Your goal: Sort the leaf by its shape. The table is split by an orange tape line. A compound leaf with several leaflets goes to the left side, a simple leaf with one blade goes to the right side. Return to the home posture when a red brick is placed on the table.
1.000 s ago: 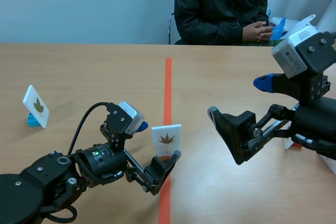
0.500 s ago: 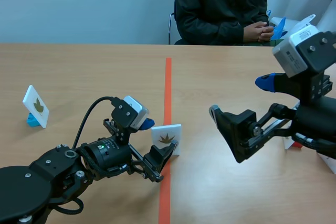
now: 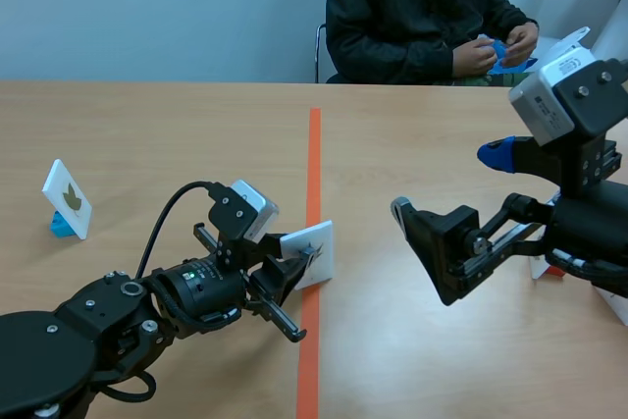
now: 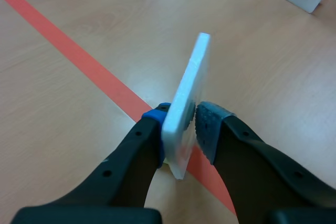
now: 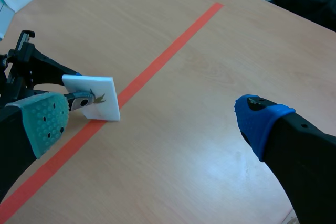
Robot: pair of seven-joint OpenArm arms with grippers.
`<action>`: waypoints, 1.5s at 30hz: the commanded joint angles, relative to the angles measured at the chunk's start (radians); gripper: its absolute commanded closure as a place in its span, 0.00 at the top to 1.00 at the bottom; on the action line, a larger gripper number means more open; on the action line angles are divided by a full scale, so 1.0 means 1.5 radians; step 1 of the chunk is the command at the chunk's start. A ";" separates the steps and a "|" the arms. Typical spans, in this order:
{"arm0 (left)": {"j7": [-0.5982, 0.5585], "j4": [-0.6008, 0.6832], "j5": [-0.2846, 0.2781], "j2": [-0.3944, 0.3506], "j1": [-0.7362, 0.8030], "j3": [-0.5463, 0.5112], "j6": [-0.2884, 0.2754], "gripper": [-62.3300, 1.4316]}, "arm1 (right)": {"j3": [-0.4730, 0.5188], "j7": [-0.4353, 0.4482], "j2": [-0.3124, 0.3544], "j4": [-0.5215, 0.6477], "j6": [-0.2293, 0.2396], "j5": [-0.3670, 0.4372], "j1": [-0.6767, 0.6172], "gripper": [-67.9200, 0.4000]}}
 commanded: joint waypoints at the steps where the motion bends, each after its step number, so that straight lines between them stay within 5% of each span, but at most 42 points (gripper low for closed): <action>1: -0.011 0.007 -0.004 -0.001 -0.002 0.001 -0.002 0.14 | 0.000 0.007 0.006 0.009 0.000 0.004 0.008 1.00; 8: 0.023 0.026 -0.019 -0.010 0.002 0.001 -0.021 0.08 | 0.000 0.007 0.006 0.009 0.000 0.004 0.008 1.00; 15: 0.092 0.201 -0.070 -0.062 0.083 -0.039 -0.021 0.08 | 0.000 0.008 0.006 0.009 0.000 0.004 0.008 1.00; 24: 0.139 0.397 -0.156 -0.117 0.240 -0.198 -0.017 0.08 | 0.000 0.007 0.006 0.009 0.000 0.004 0.008 1.00; 31: 0.170 0.434 -0.266 -0.116 0.313 -0.354 -0.015 0.08 | 0.003 0.007 0.006 0.009 0.000 0.004 0.008 1.00; 37: 0.205 0.428 -0.305 -0.117 0.321 -0.429 0.045 0.08 | 0.003 0.005 0.006 0.009 0.000 0.002 0.008 1.00; 45: 0.200 0.359 -0.335 -0.116 0.305 -0.437 0.120 0.08 | 0.003 0.005 0.006 0.009 0.000 0.002 0.007 1.00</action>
